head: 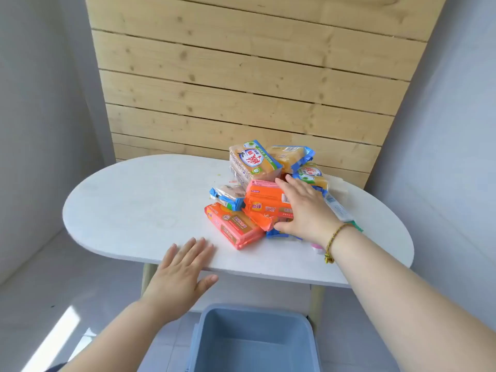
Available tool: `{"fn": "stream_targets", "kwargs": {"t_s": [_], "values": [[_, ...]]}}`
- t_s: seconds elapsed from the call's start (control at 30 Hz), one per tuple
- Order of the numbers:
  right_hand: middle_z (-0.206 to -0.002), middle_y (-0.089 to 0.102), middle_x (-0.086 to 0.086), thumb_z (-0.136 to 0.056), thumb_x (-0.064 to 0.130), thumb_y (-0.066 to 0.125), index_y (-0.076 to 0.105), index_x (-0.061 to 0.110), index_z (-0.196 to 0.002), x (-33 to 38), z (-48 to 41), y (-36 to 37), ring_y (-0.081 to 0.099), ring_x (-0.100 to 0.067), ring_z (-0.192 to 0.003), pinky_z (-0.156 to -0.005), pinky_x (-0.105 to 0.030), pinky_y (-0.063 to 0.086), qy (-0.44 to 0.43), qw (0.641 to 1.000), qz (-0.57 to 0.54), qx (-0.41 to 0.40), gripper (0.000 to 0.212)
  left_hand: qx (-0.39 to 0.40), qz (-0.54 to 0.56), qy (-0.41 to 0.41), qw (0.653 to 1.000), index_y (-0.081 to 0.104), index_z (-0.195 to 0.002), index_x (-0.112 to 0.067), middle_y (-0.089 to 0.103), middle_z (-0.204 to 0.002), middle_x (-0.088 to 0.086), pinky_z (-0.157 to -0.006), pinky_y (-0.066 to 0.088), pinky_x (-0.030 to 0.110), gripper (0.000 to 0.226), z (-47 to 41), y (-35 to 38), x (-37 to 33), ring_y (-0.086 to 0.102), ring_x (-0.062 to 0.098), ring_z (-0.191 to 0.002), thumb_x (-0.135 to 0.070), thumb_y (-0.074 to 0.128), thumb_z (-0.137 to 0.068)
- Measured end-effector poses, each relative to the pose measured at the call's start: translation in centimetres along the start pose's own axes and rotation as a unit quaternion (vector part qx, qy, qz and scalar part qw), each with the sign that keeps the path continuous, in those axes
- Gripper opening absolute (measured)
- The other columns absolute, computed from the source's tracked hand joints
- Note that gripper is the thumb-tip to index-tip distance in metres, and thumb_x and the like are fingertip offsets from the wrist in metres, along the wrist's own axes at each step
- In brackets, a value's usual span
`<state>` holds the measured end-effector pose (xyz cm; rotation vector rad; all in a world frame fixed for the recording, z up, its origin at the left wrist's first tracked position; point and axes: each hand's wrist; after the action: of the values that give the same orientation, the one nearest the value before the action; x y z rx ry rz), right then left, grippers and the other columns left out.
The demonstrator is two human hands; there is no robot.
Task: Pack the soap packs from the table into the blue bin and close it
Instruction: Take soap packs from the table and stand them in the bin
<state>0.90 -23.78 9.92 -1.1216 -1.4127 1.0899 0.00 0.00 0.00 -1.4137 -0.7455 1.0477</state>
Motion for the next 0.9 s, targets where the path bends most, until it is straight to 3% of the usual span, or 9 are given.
{"fn": "stream_targets", "kwargs": {"t_s": [0.17, 0.3, 0.5, 0.57, 0.63, 0.7, 0.77, 0.83, 0.9], "values": [[-0.156, 0.013, -0.005, -0.077, 0.034, 0.066, 0.007, 0.023, -0.146, 0.3, -1.6, 0.0, 0.012, -0.022, -0.143, -0.116, -0.037, 0.009, 0.011, 0.994, 0.091, 0.053, 0.092, -0.035, 0.003, 0.019, 0.999, -0.006, -0.144, -0.03, -0.01, -0.156, -0.007, -0.114, -0.015, 0.033, 0.134, 0.1, 0.8, 0.3, -0.013, 0.012, -0.143, -0.071, -0.049, -0.024], [-0.143, 0.029, -0.005, -0.075, 0.03, 0.067, 0.009, 0.022, -0.145, -0.1, -2.5, 0.2, 0.027, -0.025, -0.132, -0.109, -0.036, 0.023, -0.007, 0.984, 0.172, 0.04, 0.091, -0.037, 0.007, 0.024, 0.999, -0.009, -0.144, -0.03, -0.011, -0.156, -0.007, -0.114, -0.015, 0.033, 0.134, -0.1, 0.9, 0.2, -0.014, 0.012, -0.143, -0.071, -0.049, -0.023], [-0.136, 0.04, -0.006, -0.075, 0.04, 0.067, 0.009, 0.019, -0.146, -0.2, -3.4, 0.7, 0.036, -0.025, -0.127, -0.108, -0.036, 0.025, -0.011, 0.982, 0.19, 0.022, 0.094, -0.031, -0.019, 0.033, 0.999, -0.011, -0.144, -0.03, -0.012, -0.156, -0.006, -0.115, -0.013, 0.034, 0.133, -0.3, 0.8, 0.3, -0.014, 0.013, -0.143, -0.07, -0.049, -0.023], [-0.136, 0.042, -0.007, -0.076, 0.038, 0.067, 0.012, 0.019, -0.145, -0.2, -3.2, 0.7, 0.037, -0.025, -0.126, -0.107, -0.036, 0.026, -0.008, 0.983, 0.181, 0.012, 0.09, -0.035, -0.015, 0.031, 0.999, -0.01, -0.144, -0.029, -0.012, -0.156, -0.006, -0.115, -0.013, 0.035, 0.121, -0.3, 0.9, 0.2, -0.013, 0.014, -0.143, -0.075, -0.042, -0.037], [-0.135, 0.042, -0.008, -0.077, 0.034, 0.067, 0.014, 0.019, -0.145, -0.3, -2.7, 0.7, 0.037, -0.026, -0.126, -0.107, -0.037, 0.028, -0.007, 0.987, 0.161, 0.002, 0.087, -0.034, -0.011, 0.023, 0.999, -0.008, -0.144, -0.029, -0.011, -0.156, -0.006, -0.115, -0.013, 0.035, 0.082, -0.4, 1.2, 0.3, -0.013, 0.013, -0.143, -0.073, -0.01, -0.075], [-0.135, 0.041, -0.009, -0.077, 0.029, 0.066, 0.016, 0.019, -0.144, -0.1, -1.7, 0.6, 0.036, -0.027, -0.125, -0.106, -0.038, 0.029, 0.002, 0.992, 0.123, -0.014, 0.085, -0.029, -0.018, 0.011, 0.999, -0.006, -0.145, -0.029, -0.01, -0.156, -0.005, -0.115, -0.012, 0.035, 0.065, -0.5, 1.0, 0.2, -0.012, 0.013, -0.143, -0.057, 0.016, -0.091], [-0.133, 0.043, -0.01, -0.076, 0.027, 0.066, 0.019, 0.019, -0.144, 0.5, -0.4, 0.4, 0.036, -0.028, -0.123, -0.105, -0.038, 0.03, 0.017, 0.997, 0.058, -0.045, 0.083, -0.03, -0.029, 0.01, 0.999, -0.004, -0.145, -0.028, -0.008, -0.157, -0.005, -0.115, -0.012, 0.035, 0.067, -0.4, 0.9, 0.1, -0.012, 0.014, -0.143, -0.062, 0.007, -0.088], [-0.129, 0.046, -0.012, -0.074, 0.024, 0.069, 0.025, 0.017, -0.142, 1.4, 1.7, 0.4, 0.04, -0.029, -0.12, -0.101, -0.035, 0.031, 0.023, 0.995, -0.034, -0.092, 0.081, -0.066, -0.003, 0.018, 0.998, 0.0, -0.145, -0.027, -0.007, -0.156, -0.005, -0.115, -0.012, 0.033, 0.102, 0.6, 0.9, 0.0, -0.009, 0.015, -0.144, -0.074, -0.029, -0.06], [-0.129, 0.049, -0.01, -0.071, 0.019, 0.071, 0.031, 0.017, -0.139, 2.5, 4.2, 0.6, 0.045, -0.026, -0.118, -0.097, -0.028, 0.036, 0.01, 0.986, -0.122, -0.115, 0.079, -0.126, 0.06, 0.013, 0.99, 0.016, -0.144, -0.021, 0.009, -0.156, 0.002, -0.114, -0.012, 0.027, 0.121, 2.7, 1.0, -0.4, 0.006, 0.021, -0.144, -0.074, -0.038, -0.049]]}}
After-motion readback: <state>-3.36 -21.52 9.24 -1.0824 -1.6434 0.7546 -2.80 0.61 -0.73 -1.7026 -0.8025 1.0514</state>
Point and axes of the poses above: each hand's wrist, its own z-axis away from the middle knuckle, its own y-axis out of the palm, x = y × z
